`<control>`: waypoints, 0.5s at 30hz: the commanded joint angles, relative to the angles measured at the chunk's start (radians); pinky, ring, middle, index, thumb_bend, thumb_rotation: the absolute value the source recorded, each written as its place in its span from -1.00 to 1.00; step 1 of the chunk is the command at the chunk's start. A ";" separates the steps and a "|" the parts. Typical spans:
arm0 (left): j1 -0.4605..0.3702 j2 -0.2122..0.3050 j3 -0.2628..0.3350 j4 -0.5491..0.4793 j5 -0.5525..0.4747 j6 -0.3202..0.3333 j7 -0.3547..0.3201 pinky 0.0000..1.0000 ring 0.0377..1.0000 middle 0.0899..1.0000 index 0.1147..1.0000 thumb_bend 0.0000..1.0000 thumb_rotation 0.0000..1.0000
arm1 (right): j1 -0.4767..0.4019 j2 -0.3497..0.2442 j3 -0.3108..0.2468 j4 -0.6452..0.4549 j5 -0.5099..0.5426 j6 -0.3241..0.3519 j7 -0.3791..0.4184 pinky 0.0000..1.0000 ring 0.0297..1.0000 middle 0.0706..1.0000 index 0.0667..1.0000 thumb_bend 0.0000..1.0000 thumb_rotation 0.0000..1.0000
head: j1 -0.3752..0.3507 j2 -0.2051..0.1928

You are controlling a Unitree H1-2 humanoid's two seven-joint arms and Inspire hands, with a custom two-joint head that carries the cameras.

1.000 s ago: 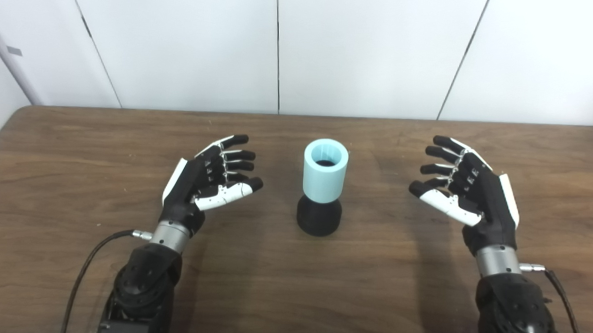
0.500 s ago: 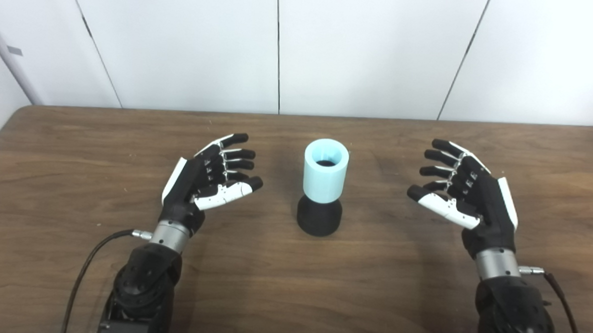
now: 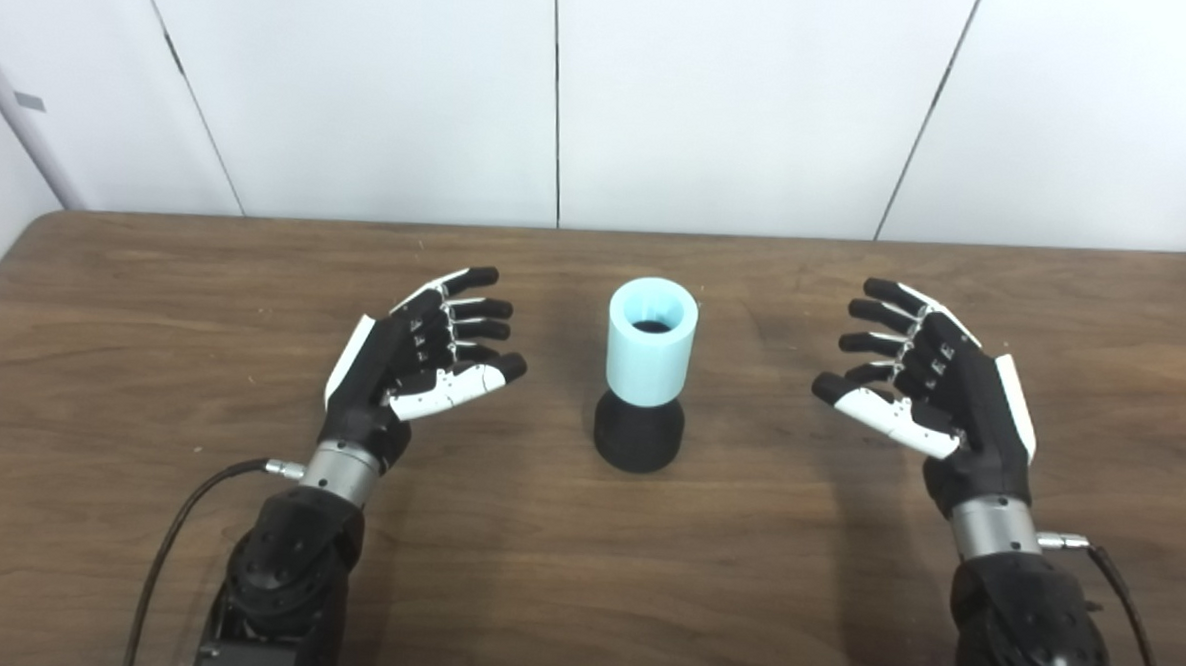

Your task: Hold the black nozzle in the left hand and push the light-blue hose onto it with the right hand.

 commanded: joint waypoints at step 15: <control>-0.023 0.016 -0.007 -0.021 -0.005 -0.049 -0.007 0.11 0.29 0.27 0.36 0.34 -0.66 | -0.021 -0.006 0.000 -0.038 0.013 -0.022 0.000 -0.06 0.23 0.42 0.46 0.39 -0.66 | 0.000 0.001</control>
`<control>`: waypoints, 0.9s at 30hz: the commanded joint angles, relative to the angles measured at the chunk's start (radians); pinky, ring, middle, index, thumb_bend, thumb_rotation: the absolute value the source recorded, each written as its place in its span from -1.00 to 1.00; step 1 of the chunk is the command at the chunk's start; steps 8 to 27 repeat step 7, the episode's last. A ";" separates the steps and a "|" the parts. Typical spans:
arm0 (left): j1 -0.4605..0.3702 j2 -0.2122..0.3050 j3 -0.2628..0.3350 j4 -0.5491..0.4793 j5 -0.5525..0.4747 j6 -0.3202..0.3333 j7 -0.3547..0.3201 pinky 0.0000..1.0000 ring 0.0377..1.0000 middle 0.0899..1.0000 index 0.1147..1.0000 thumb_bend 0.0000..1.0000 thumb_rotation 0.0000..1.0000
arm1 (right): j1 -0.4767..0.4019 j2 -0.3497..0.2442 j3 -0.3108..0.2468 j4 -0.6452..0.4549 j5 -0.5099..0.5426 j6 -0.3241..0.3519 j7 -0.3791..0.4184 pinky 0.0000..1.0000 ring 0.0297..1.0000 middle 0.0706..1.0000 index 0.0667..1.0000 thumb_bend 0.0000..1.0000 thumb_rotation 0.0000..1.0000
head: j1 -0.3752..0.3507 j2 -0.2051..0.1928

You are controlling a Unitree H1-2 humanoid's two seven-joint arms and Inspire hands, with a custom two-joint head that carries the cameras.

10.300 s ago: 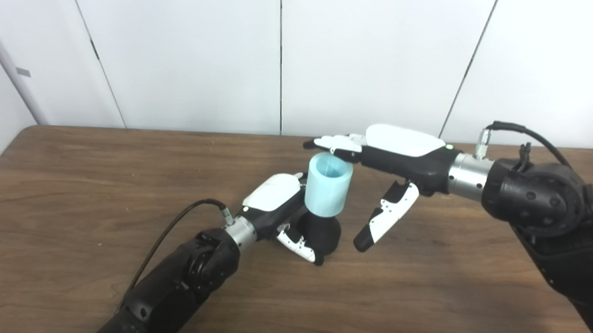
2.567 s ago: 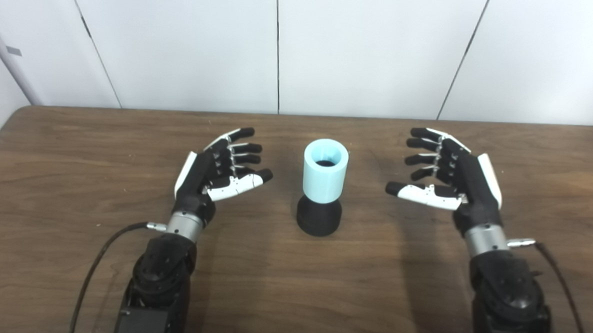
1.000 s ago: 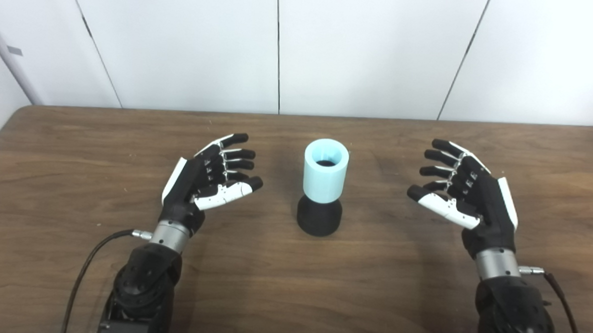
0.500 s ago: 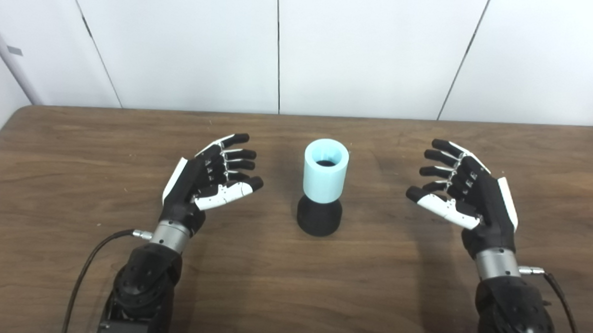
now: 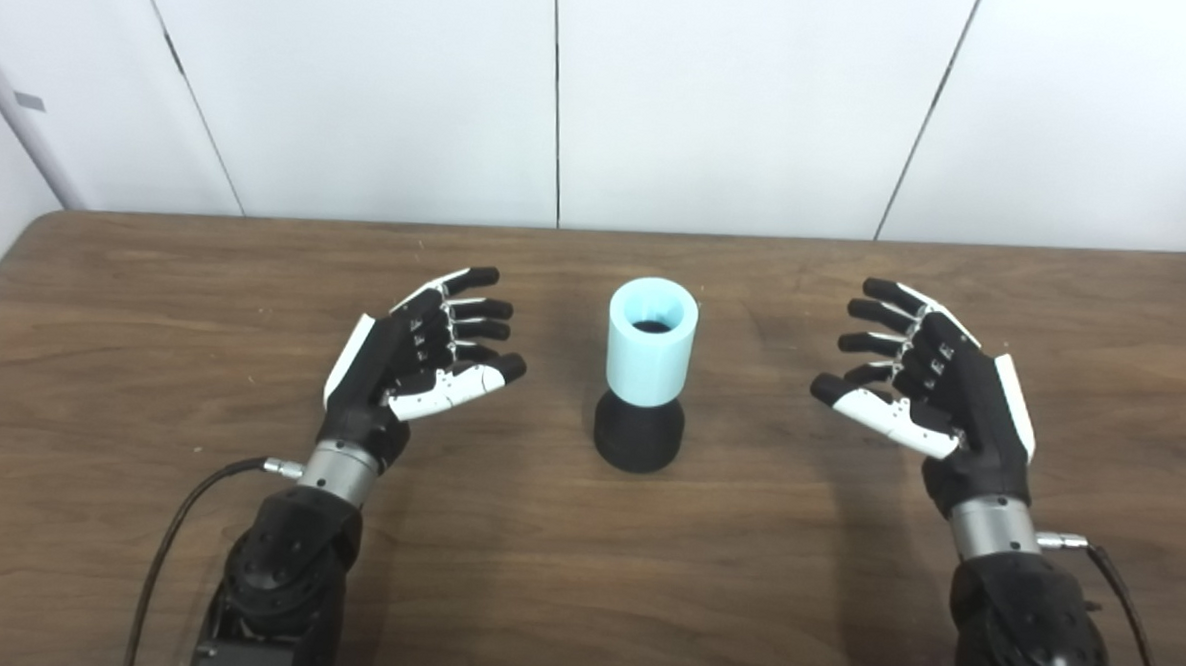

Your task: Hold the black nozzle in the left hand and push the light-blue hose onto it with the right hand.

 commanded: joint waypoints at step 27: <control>-0.024 0.008 -0.002 -0.016 -0.006 -0.047 -0.007 0.11 0.29 0.27 0.36 0.34 -0.67 | -0.022 -0.007 0.002 -0.034 0.011 -0.027 0.001 -0.06 0.23 0.42 0.46 0.38 -0.71 | -0.001 -0.002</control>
